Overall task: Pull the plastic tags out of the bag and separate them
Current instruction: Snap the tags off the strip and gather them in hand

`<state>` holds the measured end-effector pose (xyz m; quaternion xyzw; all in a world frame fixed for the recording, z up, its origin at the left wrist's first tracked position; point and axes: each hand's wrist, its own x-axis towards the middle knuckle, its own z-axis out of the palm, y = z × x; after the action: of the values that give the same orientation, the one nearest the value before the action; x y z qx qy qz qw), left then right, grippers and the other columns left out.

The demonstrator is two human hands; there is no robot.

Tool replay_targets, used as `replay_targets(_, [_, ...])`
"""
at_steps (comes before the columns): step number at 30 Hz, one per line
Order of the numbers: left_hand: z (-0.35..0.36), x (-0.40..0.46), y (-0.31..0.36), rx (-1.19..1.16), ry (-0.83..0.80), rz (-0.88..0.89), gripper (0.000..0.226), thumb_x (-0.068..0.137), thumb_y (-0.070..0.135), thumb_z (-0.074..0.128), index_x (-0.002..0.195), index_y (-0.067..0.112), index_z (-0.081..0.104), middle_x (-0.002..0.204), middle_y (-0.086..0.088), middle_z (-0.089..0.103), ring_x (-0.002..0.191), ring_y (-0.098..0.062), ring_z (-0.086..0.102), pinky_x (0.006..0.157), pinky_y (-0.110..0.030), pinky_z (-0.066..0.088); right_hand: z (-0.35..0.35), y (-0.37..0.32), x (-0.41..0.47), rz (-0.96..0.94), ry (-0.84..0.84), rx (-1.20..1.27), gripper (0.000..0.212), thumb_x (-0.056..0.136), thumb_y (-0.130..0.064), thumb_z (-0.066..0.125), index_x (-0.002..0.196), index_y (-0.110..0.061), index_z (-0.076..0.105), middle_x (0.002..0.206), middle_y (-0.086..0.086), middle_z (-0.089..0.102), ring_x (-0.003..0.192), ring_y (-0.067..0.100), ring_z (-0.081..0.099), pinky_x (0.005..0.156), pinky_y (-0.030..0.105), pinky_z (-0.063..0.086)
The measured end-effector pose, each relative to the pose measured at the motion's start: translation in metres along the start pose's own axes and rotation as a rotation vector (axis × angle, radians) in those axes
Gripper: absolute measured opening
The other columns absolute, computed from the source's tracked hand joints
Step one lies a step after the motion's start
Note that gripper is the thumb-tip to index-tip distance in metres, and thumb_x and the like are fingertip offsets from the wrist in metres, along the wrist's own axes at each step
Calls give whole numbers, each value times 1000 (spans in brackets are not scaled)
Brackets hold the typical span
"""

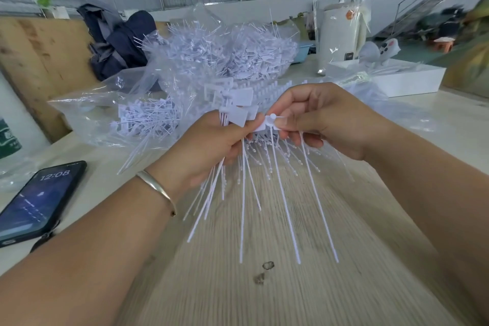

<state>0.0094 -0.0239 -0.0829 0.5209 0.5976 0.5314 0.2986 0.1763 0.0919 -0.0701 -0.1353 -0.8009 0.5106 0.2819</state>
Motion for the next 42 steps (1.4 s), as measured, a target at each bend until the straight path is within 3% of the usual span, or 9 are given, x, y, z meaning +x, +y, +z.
replay_targets(3, [0, -2, 1, -5, -62, -29, 24, 90, 32, 64, 67, 27, 66, 61, 2, 57, 38, -6, 29, 39, -16, 26, 1, -1, -1, 7, 14, -52, 8, 83, -7, 71, 90, -8, 70, 67, 9, 67, 51, 15, 53, 39, 19, 31])
replay_targets(8, [0, -4, 4, 41, -141, -50, 35, 92, 26, 63, 57, 27, 57, 49, 7, 34, 39, -5, 24, 38, -15, 22, -4, -3, -1, 59, 9, -49, 10, 78, -2, 72, 85, -10, 75, 67, 12, 68, 48, 17, 48, 45, 19, 31])
replay_targets(14, [1, -9, 9, 332, -247, -39, 37, 85, 15, 70, 53, 32, 62, 43, 14, 38, 39, -1, 29, 39, -12, 24, -5, -5, -3, 112, -110, -178, 12, 76, 7, 69, 78, -3, 74, 58, 14, 62, 47, 15, 46, 45, 17, 36])
replay_targets(19, [0, -6, 8, -18, -95, -98, 15, 74, 28, 75, 65, 24, 64, 44, 14, 40, 33, 0, 33, 34, -12, 27, -9, -7, -1, 67, -38, -90, 14, 74, 2, 62, 75, -7, 73, 55, 8, 49, 47, 11, 35, 45, 18, 27])
replay_targets(23, [2, -4, 9, -172, -53, -107, 18, 54, 30, 81, 53, 21, 66, 49, 13, 55, 35, 1, 46, 36, -9, 33, -2, -4, 1, 58, -21, -38, 21, 69, 1, 53, 74, -9, 70, 54, 5, 47, 48, 10, 34, 43, 17, 29])
replay_targets(25, [3, -3, 7, -161, 20, -150, 24, 51, 34, 83, 52, 21, 63, 54, 10, 59, 37, -1, 48, 38, -11, 34, 0, -2, 0, 45, -35, -58, 24, 76, 11, 51, 78, -5, 69, 50, -2, 48, 46, 8, 38, 44, 18, 31])
replay_targets(28, [6, -3, 5, -56, 33, -189, 23, 62, 45, 78, 62, 23, 74, 62, 8, 68, 47, -3, 57, 48, -16, 43, 3, -3, -1, 21, -50, -88, 15, 78, 12, 57, 85, 3, 68, 66, 19, 55, 52, 15, 43, 47, 24, 35])
replay_targets(35, [8, -6, 8, 5, -62, -201, 44, 85, 56, 59, 76, 17, 76, 80, -8, 76, 41, -1, 44, 40, -13, 36, 8, -3, 0, -30, 24, -106, 12, 77, 2, 73, 87, 4, 67, 68, 19, 57, 57, 24, 46, 51, 26, 40])
replay_targets(42, [6, -3, 3, 22, -41, -157, 46, 72, 47, 71, 80, 1, 72, 62, 6, 62, 47, -5, 43, 41, -12, 34, 7, 2, 2, 40, 2, -156, 19, 79, -16, 76, 92, -4, 71, 67, 9, 63, 47, 7, 47, 46, 15, 38])
